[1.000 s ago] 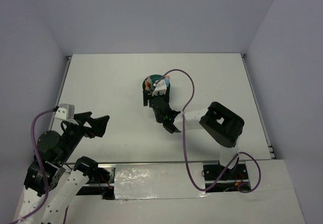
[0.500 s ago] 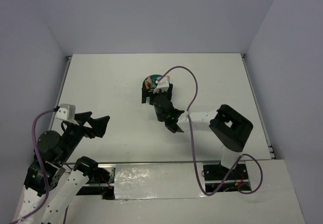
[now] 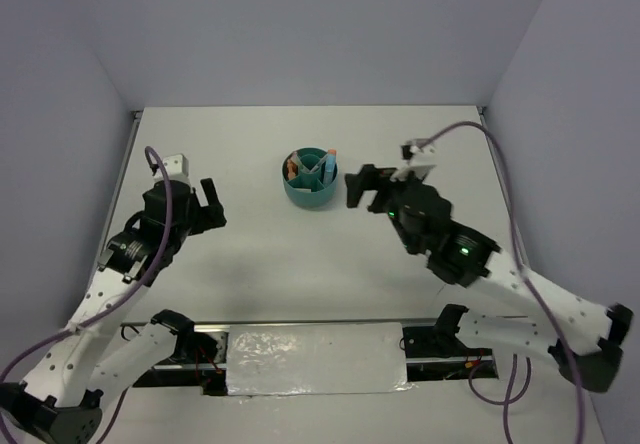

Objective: Sort the stationery into containers
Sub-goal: Reset both arms

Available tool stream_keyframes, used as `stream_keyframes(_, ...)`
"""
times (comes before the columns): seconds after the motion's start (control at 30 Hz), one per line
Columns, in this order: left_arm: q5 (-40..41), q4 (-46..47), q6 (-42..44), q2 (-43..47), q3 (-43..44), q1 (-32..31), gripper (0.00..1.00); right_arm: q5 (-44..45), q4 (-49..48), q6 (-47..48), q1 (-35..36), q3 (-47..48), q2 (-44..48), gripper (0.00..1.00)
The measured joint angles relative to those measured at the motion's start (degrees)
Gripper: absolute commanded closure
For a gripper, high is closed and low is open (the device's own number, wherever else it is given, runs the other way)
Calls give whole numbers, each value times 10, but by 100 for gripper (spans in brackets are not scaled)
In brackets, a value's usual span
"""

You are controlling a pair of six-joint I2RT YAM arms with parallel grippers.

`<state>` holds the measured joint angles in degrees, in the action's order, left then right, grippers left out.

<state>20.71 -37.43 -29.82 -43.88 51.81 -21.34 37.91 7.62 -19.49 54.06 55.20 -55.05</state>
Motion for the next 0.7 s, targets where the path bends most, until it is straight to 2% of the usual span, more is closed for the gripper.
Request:
stream_keyframes(0.1,38,-18,-7,-1,0,21,1,-14,120,-31,-4,-19,142,0)
stream_keyframes(0.2,78,-23,-4,48,2,31,1,-12,226,-62,-5,-38,278,0)
stream_keyframes(0.3,102,-21,-1,105,-2,32,1,2,313,-89,-6,-44,361,0)
stream_keyframes(0.47,122,-21,0,178,-17,32,1,5,397,-112,-6,-54,412,0)
stream_keyframes(0.7,127,-23,-1,196,-28,32,1,7,435,-125,-6,-54,416,0)
